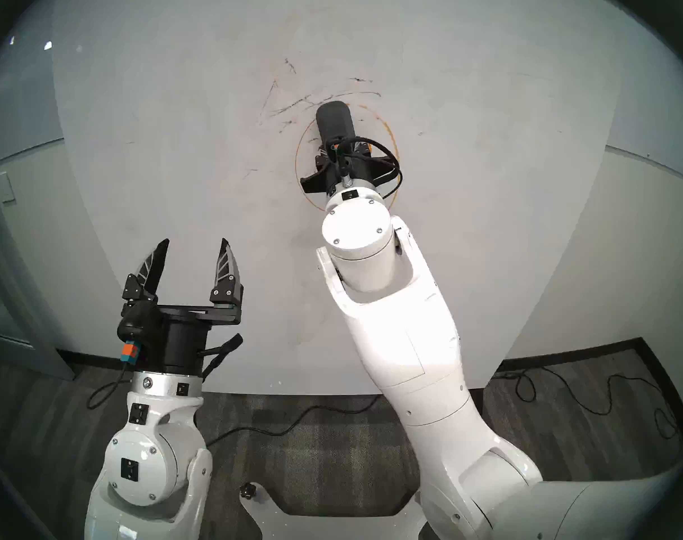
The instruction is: Erase all marks on the whiteboard with the eraser
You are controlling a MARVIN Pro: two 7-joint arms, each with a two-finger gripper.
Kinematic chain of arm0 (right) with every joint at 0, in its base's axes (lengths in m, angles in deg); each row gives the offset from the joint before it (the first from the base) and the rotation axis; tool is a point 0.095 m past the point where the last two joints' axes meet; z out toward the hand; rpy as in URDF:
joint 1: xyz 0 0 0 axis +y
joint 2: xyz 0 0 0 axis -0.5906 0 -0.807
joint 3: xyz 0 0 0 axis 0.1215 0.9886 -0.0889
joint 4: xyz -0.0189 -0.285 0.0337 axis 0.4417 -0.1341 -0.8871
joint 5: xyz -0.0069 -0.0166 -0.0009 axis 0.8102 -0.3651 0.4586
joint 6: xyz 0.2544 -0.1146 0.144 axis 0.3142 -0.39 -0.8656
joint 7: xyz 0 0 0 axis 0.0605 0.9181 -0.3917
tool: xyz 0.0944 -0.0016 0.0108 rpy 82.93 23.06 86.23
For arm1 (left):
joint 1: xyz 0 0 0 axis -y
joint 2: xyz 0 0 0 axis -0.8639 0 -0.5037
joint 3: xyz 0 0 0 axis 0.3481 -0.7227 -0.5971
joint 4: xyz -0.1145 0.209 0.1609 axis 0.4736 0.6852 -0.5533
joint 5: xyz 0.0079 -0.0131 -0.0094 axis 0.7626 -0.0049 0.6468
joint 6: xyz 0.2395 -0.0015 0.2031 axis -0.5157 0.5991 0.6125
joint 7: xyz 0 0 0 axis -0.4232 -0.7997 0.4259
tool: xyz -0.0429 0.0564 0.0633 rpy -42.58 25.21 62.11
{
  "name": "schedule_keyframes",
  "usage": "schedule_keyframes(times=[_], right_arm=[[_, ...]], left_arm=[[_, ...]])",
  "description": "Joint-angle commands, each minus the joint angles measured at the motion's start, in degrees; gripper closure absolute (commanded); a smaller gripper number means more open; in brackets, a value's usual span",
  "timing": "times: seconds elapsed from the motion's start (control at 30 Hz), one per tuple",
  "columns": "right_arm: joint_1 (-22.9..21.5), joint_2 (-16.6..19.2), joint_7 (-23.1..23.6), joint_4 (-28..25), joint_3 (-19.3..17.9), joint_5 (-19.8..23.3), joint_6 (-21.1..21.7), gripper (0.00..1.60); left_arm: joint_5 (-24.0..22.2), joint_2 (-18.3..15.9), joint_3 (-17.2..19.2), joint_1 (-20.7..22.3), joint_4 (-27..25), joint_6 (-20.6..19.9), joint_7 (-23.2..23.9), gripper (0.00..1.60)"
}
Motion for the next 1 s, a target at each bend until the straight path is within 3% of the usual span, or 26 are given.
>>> schedule_keyframes(times=[0.0,0.53,0.97], right_arm=[[-0.57,-1.32,0.32,-0.96,2.25,0.15,-1.35,1.6],[0.88,-1.81,-1.37,-0.39,6.48,1.18,-1.35,1.6],[-1.32,-1.52,-1.69,2.76,4.03,2.4,-3.2,1.6]], left_arm=[[-0.05,-0.05,0.04,0.04,-1.1,0.13,0.05,0.0],[-0.06,-0.05,0.05,0.03,-1.12,0.12,0.05,0.0],[-0.06,-0.05,0.05,0.03,-1.12,0.12,0.05,0.0]])
